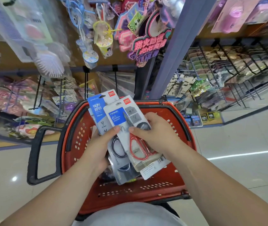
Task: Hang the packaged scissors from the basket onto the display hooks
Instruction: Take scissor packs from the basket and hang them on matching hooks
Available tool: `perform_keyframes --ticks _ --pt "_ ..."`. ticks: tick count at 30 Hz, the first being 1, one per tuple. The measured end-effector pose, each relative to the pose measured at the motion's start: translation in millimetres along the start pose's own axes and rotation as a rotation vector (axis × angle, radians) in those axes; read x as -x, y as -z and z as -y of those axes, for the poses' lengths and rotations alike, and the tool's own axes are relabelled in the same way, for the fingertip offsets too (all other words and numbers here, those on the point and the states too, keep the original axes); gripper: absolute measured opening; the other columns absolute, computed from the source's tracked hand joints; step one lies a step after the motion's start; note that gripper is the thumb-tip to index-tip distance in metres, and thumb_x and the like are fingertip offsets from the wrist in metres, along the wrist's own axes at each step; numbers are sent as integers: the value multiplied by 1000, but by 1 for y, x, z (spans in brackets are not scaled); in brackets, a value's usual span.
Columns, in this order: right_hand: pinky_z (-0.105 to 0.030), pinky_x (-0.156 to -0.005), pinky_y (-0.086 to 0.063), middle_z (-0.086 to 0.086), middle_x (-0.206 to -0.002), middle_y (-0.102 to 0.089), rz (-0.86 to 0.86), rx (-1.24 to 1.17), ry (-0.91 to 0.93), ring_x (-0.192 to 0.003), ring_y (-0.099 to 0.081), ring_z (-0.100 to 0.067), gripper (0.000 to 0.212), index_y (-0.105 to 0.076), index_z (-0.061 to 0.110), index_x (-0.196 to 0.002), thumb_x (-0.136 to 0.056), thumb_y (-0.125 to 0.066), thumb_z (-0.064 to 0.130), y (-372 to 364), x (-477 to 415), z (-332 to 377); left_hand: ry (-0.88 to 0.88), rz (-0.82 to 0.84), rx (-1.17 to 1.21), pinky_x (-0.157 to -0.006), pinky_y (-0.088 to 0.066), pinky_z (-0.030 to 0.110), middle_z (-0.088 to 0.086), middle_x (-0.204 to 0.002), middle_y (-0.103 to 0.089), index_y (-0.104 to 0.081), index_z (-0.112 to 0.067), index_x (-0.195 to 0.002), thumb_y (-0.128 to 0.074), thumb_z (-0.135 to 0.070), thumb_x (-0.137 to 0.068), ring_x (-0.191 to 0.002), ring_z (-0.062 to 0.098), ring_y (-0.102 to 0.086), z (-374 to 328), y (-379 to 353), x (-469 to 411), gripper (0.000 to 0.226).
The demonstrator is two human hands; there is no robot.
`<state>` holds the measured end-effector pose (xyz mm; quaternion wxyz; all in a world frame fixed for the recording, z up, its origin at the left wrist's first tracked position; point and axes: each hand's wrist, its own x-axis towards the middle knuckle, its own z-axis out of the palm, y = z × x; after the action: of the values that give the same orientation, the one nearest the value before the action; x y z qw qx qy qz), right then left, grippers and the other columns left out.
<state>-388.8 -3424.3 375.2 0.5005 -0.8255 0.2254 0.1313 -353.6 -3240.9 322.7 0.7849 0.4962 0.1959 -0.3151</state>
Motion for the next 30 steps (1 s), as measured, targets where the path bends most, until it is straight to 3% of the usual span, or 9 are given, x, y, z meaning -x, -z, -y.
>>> perform_keyframes --ticks 3,6,9,13,18,20,23,26,30 --pt "-28 -61 -53 10 -88 -72 76 18 -14 -76 -70 -9 28 -66 26 -104 -89 -78 46 5 5 7 24 29 -6 -84 -62 45 14 -122 -77 -70 -17 -130 -82 -14 -78 -104 32 -76 2 0 -2 54" --pt "-44 -80 -60 -10 -98 -79 192 -206 -104 -90 -75 -31 14 -75 18 -105 -99 -62 16 26 7 11 92 0 56 -95 -58 51 17 -130 -74 -67 -16 -137 -76 -24 -74 -111 36 -72 7 1 -3 64" --pt "-45 -75 -57 -15 -82 -76 268 -278 -159 -70 -70 -28 25 -77 16 -89 -99 -59 1 44 12 10 105 -10 99 -101 -55 55 16 -129 -74 -68 -18 -134 -71 -26 -80 -113 36 -70 11 0 -2 56" --pt "-43 -70 -53 -19 -79 -73 160 -129 -109 -69 -65 -26 19 -75 17 -81 -96 -68 8 41 13 9 92 -10 116 -100 -54 56 12 -116 -78 -71 -23 -115 -59 -14 -96 -106 34 -71 11 -4 2 24" --pt "-44 -65 -52 -10 -84 -73 87 83 -7 -68 -62 -21 11 -70 17 -91 -98 -60 18 36 17 19 85 -18 101 -86 -58 46 10 -107 -79 -70 -20 -116 -52 -15 -99 -95 29 -74 6 -9 3 25" --pt "-35 -62 -48 0 -84 -66 97 216 29 -68 -60 -17 10 -64 21 -98 -100 -56 24 33 21 28 106 -1 117 -79 -59 42 8 -98 -80 -69 -18 -117 -49 -18 -100 -86 26 -76 3 -13 5 26" --pt "-29 -56 -45 3 -96 -65 138 312 41 -76 -63 -15 15 -59 21 -109 -101 -59 33 32 26 37 115 41 142 -65 -64 40 7 -89 -80 -69 -16 -118 -63 -28 -94 -75 24 -78 1 -18 7 27" --pt "-27 -56 -47 5 -98 -66 156 321 34 -81 -65 -14 18 -57 23 -112 -101 -62 36 33 26 40 75 72 152 -63 -65 41 8 -96 -82 -73 -17 -118 -70 -32 -79 -78 24 -80 2 -17 11 41" --pt "-26 -59 -55 9 -98 -69 174 303 32 -82 -72 -13 13 -57 31 -108 -100 -66 35 42 26 43 75 61 146 -65 -65 40 10 -103 -81 -72 -15 -125 -72 -29 -77 -83 25 -79 7 -13 14 49"
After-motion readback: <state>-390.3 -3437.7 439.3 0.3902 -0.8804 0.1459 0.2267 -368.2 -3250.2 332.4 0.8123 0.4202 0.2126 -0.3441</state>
